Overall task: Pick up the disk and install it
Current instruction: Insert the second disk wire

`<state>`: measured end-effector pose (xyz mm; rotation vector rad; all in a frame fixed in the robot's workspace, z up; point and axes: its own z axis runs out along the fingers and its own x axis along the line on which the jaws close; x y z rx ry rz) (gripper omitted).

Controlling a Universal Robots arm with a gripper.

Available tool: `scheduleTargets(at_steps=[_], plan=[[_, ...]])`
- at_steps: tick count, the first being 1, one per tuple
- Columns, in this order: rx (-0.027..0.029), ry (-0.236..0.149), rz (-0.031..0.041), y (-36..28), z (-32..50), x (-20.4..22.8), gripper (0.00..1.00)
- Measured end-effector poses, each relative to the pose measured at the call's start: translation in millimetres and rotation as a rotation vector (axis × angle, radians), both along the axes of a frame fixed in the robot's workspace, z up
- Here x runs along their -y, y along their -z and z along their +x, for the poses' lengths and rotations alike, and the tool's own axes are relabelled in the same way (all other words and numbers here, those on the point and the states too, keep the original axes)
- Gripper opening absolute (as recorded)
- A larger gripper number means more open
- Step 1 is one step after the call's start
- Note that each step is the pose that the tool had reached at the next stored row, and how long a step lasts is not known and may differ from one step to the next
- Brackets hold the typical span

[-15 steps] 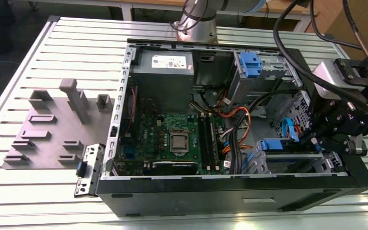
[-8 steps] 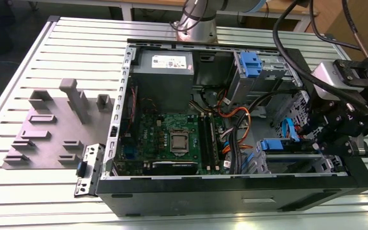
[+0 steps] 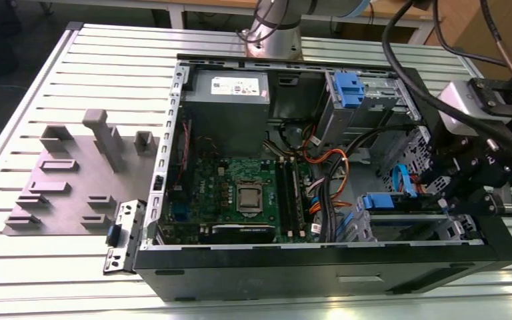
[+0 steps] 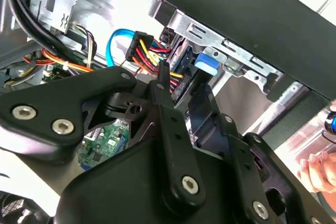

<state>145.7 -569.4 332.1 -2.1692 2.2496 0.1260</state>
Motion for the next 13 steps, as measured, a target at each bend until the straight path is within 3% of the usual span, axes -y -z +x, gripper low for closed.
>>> scheduleTargets(at_steps=[9, 13], plan=[[0.0, 0.0, 0.0, -33.6, 0.0, 0.0, 0.42], [0.0001, 0.0, 0.0005, -35.7, -0.8, 0.0, 0.42]])
